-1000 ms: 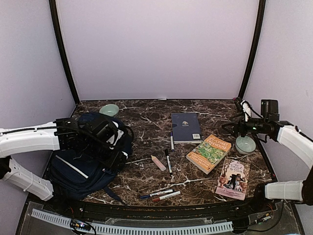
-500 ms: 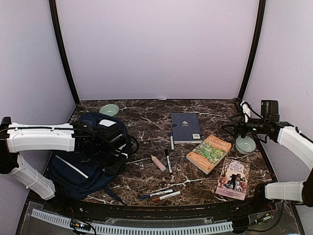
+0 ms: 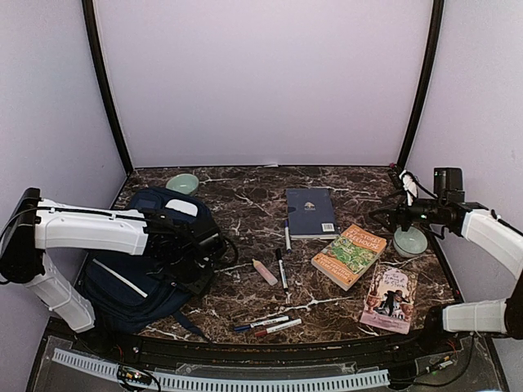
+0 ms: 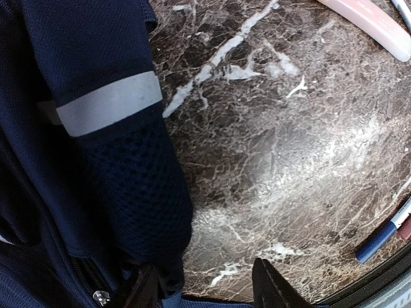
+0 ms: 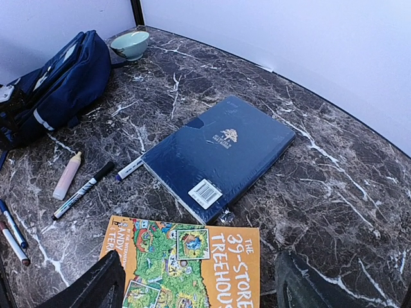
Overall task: Pack the student bag
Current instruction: Move the student bag to the center of the board.
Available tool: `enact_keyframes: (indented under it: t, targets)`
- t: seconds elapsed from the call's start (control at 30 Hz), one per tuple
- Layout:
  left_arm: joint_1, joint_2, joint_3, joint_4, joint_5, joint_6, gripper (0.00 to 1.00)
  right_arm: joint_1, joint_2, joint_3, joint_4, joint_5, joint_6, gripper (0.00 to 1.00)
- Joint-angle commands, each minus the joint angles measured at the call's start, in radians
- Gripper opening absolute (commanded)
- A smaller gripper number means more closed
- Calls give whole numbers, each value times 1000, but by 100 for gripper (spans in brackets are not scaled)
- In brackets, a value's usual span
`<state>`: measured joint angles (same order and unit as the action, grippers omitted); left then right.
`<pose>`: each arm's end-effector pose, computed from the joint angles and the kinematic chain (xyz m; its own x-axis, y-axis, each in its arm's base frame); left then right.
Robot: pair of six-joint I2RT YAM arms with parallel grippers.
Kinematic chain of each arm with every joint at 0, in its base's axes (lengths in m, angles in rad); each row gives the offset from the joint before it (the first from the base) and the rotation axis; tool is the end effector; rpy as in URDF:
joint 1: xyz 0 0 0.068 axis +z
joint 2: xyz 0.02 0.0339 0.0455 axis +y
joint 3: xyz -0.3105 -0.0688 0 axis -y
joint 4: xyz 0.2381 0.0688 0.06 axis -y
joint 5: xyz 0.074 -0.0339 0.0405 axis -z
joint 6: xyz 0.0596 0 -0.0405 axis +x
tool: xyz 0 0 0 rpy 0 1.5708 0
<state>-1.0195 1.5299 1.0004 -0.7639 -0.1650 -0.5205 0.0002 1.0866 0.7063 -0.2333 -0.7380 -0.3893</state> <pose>0.1547 -0.2329 0.2275 -0.8432 0.4348 -0.3161 0.4580 0.8889 0.0009 0.2154 0.0401 0.2876 -0.3239 -0.2809 -0.9034 -0.7276 0.6843 0.0481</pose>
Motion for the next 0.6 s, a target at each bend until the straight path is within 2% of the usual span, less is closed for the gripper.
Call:
enact_keyframes:
  t: [0.0, 0.17, 0.3, 0.37, 0.57]
  targets:
    - [-7, 19, 52, -65, -74, -32, 52, 6, 4, -5, 17, 2, -20, 80]
    - [-7, 54, 79, -101, -142, -48, 65, 6, 10, -4, 15, -3, -22, 80]
    - [-7, 100, 78, -112, -150, -50, 63, 5, 19, 0, 10, -4, -26, 80]
    - [-7, 110, 74, -111, -155, -54, 55, 5, 20, 0, 9, -2, -26, 80]
    - [-7, 125, 71, -48, -130, -46, 23, 7, 32, 3, 8, 3, -26, 80]
